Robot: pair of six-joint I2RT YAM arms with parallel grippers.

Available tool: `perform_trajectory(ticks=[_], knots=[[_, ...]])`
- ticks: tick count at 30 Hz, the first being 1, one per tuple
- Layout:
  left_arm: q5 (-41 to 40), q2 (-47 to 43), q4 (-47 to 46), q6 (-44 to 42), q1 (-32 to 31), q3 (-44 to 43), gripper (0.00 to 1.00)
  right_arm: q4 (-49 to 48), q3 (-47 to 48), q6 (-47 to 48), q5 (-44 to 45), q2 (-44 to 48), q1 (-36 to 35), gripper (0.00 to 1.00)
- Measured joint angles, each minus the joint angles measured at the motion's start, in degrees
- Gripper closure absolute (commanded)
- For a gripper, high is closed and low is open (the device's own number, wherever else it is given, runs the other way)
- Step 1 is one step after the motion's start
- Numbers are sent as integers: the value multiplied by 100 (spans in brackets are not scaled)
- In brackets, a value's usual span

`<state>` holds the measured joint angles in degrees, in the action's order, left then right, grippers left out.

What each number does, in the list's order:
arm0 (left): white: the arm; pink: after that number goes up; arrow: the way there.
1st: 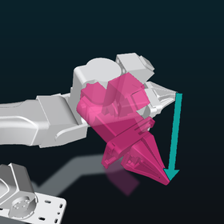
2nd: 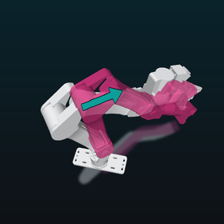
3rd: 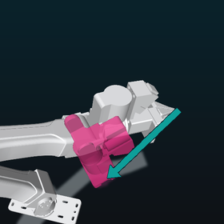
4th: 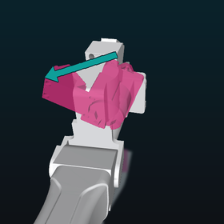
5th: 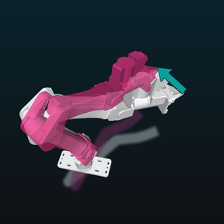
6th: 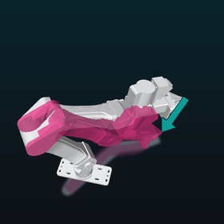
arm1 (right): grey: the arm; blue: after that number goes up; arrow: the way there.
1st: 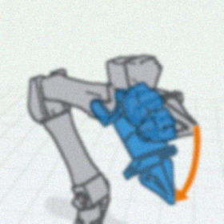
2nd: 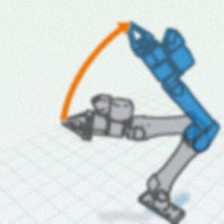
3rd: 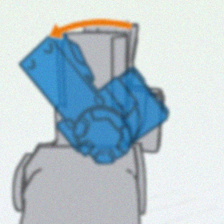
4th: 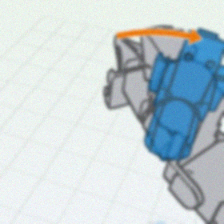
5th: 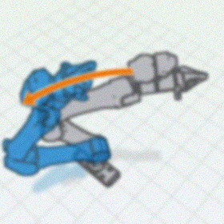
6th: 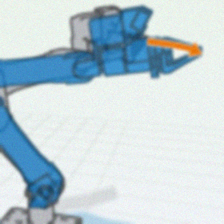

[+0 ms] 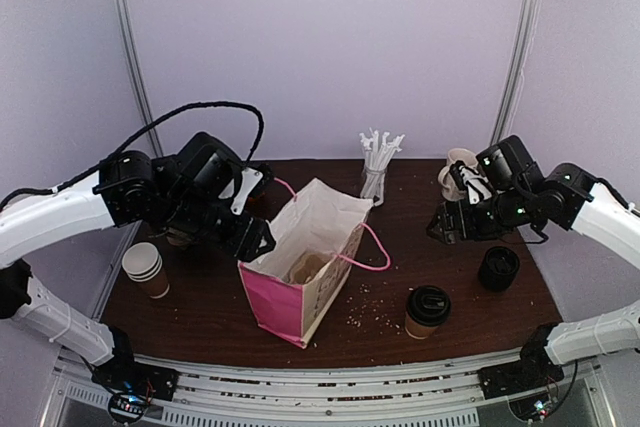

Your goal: Pack the takeout coffee

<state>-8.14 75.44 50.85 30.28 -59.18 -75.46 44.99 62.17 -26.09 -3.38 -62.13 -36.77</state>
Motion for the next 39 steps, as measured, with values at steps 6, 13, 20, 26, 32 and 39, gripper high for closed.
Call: perform_trajectory(ticks=[6,13,20,26,32,39], knots=[[166,-15,-162,-22,0,101,49,518,341,42,68,-164,-378,17],[225,-216,-382,-11,0,203,43,1246,614,-109,431,-595,-1528,9],[225,-282,-457,2,0,216,43,1622,564,-282,640,-933,-2111,0],[245,-326,-542,4,0,304,44,1641,332,-286,758,-1130,-2188,6],[267,-326,-627,7,0,367,45,1561,138,-289,765,-1270,-2192,11],[275,-326,-632,13,0,380,46,1379,-13,-278,761,-1360,-2203,14]])
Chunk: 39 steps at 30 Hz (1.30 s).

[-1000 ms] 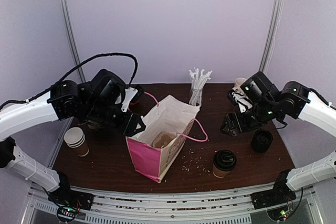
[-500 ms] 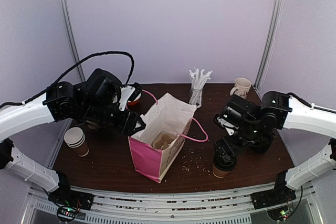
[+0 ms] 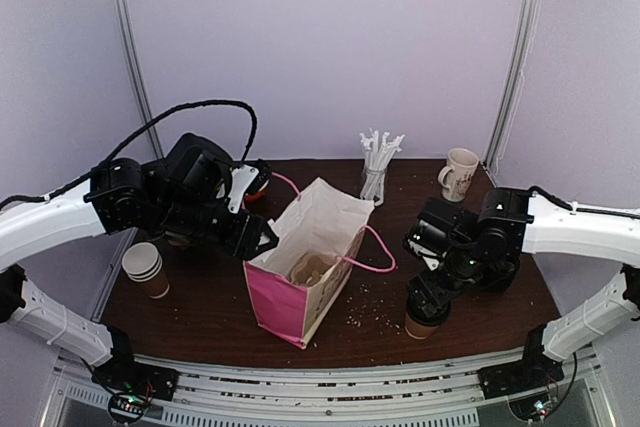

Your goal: Pack the takeout coffee

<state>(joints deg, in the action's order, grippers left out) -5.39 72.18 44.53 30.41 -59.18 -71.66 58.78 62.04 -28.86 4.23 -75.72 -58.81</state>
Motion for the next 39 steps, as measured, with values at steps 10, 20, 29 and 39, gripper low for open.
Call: perform_trajectory(ticks=[10,20,29,39], knots=[[15,0,-92,35,0,59,46,-146,-212,-7,4,-118,0,18],[26,0,-120,37,0,74,47,-256,-232,-7,7,-188,0,21],[28,0,-122,42,0,87,47,-278,-282,-7,4,-201,0,19],[28,0,-118,44,0,116,47,-323,-295,-9,4,-210,0,25]])
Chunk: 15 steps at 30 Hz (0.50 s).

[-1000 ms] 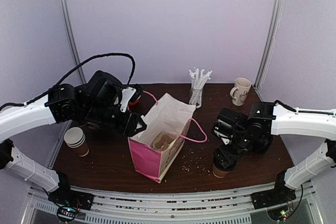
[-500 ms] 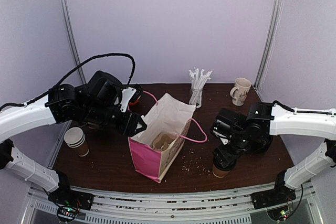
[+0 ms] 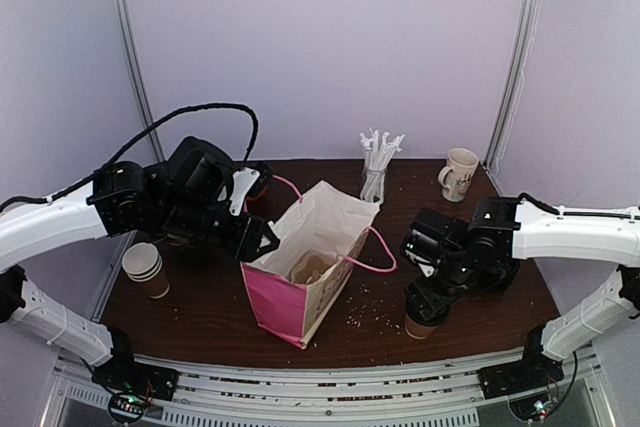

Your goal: Pack the takeout coffee

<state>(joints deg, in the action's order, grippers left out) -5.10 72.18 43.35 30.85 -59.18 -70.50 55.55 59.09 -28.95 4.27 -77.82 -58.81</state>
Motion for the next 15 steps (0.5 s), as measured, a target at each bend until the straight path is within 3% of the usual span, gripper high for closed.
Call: perform_trajectory(ticks=[15], knots=[[-2,-2,2,-2,0,0,47,208,192,-96,133,15,0,36]])
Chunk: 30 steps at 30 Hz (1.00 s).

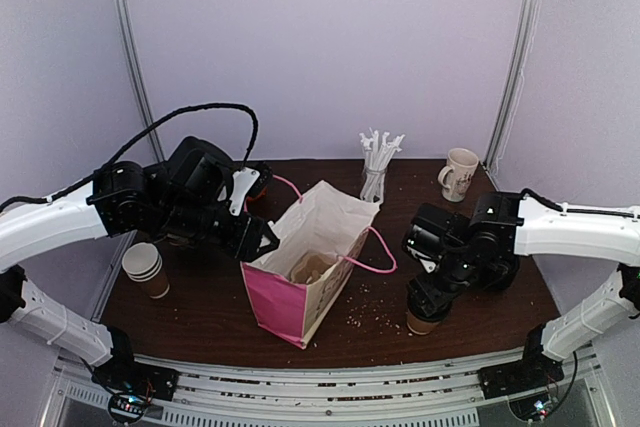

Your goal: Pack the takeout coffee

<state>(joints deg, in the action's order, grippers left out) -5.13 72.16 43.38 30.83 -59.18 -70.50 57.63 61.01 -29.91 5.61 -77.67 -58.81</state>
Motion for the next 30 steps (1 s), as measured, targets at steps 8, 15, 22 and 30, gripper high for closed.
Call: perform_trajectory(ticks=[8,15,22,30], knots=[[-4,0,0,0,0,0,47,256,328,-155,286,293,0,37],[-4,0,24,-2,0,-70,47,588,990,-439,785,693,0,38],[-2,4,42,-11,0,-238,55,894,1934,-710,1276,883,0,38],[0,120,120,-96,0,-433,77,1086,2717,-852,1606,1003,0,39]])
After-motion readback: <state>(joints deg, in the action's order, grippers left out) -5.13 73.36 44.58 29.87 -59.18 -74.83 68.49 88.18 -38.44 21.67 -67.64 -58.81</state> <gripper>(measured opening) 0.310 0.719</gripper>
